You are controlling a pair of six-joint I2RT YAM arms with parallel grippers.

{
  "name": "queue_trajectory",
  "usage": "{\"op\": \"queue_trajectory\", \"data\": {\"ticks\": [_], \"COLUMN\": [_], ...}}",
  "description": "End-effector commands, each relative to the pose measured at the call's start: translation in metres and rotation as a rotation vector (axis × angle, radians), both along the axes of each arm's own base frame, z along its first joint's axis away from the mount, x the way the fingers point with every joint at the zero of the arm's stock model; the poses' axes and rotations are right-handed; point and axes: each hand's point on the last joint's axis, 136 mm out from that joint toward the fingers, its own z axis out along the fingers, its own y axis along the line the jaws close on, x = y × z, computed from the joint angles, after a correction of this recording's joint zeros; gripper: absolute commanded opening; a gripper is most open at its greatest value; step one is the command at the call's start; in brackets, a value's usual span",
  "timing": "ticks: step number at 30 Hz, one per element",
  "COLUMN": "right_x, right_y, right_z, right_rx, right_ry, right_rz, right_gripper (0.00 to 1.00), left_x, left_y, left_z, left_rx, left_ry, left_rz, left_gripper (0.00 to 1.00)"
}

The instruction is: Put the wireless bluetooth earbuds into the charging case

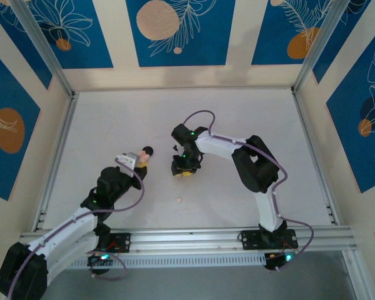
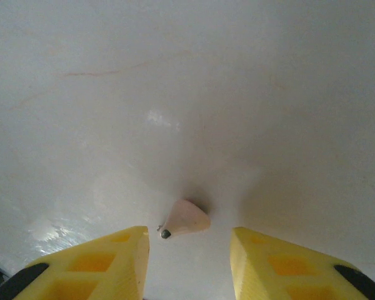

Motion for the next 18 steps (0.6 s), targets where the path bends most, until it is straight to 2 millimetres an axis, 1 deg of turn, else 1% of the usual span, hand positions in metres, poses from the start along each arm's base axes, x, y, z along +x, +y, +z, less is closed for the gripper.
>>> {"op": "queue_trajectory", "data": {"ticks": [1,6,11,18], "right_x": [-0.003,-0.003,-0.004,-0.004], "right_y": [0.01,0.012,0.011,0.011], "right_z": [-0.001,-0.006,-0.012,-0.015], "right_rx": [0.018,0.012,-0.012,-0.028], "right_ry": [0.029,0.036,0.035,0.031], "right_rz": [0.002,0.008,0.013,0.017], "right_gripper": [0.38,0.36,0.33,0.28], "left_x": [0.003,0.003,0.003,0.003], "left_y": [0.001,0.001,0.001,0.001], "left_z": [0.012,0.013,0.013,0.013], "left_rx": [-0.019,-0.019,-0.019,-0.015], "left_ry": [-0.024,-0.026,-0.025,-0.023], "left_rz": [0.008,0.006,0.005,0.002], "left_gripper": [0.13,0.13,0.13,0.13]}}
